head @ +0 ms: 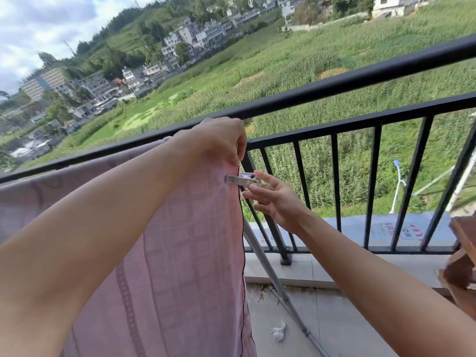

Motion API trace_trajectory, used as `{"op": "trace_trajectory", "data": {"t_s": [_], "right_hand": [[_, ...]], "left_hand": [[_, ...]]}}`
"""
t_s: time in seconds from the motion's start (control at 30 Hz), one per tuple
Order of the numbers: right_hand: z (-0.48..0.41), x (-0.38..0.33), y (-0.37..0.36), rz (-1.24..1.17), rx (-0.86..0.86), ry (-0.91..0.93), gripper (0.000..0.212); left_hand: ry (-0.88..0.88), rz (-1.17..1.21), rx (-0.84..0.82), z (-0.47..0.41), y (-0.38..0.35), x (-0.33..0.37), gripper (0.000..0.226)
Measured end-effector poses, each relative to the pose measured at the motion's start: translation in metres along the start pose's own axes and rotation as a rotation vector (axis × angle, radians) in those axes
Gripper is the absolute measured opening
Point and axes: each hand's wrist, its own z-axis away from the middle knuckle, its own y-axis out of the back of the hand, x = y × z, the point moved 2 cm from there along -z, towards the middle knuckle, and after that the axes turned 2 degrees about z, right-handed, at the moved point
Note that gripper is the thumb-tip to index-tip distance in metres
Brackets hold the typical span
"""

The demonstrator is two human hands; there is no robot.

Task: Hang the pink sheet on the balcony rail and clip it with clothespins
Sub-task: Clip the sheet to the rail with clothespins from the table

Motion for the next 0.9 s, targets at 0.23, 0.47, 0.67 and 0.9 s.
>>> {"op": "trace_trajectory", "data": {"t_s": [0.23, 0.47, 0.67, 0.9], "right_hand": [[0.022, -0.006, 0.060, 0.268, 0.194, -0.028, 0.046], [0.044, 0.024, 0.069, 0.532, 0.194, -0.036, 0.023], [0.057, 0.065, 0.057, 0.723, 0.083, -0.090, 0.017], [0.072, 0.073, 0.046, 0.698, -0.027, -0.153, 0.025]], "left_hand": [[-0.135, 0.516, 0.495, 0.043, 0.021, 0.006, 0.034], [0.179, 1.027, 0.406, 0.101, -0.109, -0.009, 0.028], [0.550, 1.464, 0.340, 0.129, -0.213, -0.012, 0.022], [0.687, 1.781, 0.420, 0.126, -0.237, 0.022, 0.014]]}}
